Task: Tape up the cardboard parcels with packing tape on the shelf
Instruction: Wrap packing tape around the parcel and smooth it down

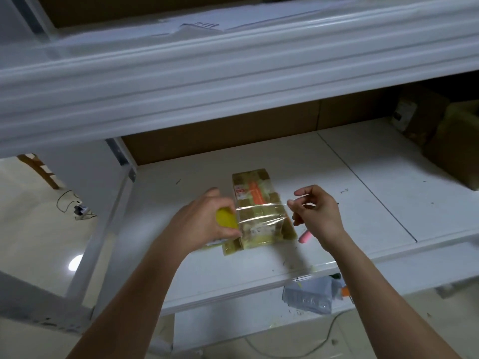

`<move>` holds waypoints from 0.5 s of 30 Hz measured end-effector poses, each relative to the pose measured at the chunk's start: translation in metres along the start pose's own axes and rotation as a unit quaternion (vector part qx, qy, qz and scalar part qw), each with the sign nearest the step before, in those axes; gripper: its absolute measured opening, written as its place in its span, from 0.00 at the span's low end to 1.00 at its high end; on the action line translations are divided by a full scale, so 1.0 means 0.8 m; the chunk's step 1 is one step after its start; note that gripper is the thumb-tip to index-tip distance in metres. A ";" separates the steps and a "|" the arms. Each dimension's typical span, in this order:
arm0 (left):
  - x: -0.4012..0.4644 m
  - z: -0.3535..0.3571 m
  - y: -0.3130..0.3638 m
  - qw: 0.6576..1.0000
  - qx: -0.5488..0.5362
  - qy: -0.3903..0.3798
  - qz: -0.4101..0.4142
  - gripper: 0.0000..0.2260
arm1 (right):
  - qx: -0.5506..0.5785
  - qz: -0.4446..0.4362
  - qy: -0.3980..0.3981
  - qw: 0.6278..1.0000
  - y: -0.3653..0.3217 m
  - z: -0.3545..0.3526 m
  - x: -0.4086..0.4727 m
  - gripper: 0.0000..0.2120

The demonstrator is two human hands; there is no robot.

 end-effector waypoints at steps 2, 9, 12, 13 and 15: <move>0.001 0.012 -0.004 1.000 -0.015 -0.005 -0.003 0.17 | 0.016 0.027 -0.006 1.000 0.016 0.004 0.003 0.07; -0.007 0.045 -0.028 0.994 -0.097 0.004 -0.056 0.17 | 0.095 0.052 -0.037 0.993 0.034 0.029 -0.001 0.05; -0.008 0.050 -0.029 0.991 -0.119 0.009 -0.057 0.16 | 0.112 0.047 -0.042 0.992 0.040 0.034 -0.003 0.03; -0.008 0.051 -0.030 0.991 -0.120 0.011 -0.059 0.16 | 0.105 0.042 -0.043 0.993 0.043 0.035 -0.003 0.03; -0.007 0.051 -0.030 0.990 -0.123 0.015 -0.063 0.16 | 0.083 0.023 -0.035 0.996 0.041 0.034 -0.003 0.03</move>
Point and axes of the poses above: each hand's wrist, its own x-axis towards the middle knuckle, its own z-axis out of the palm, y = z × x, the point moved 5 cm from there along x, towards the middle knuckle, and after that the axes turned 4 degrees about y, right-handed, at the moved point
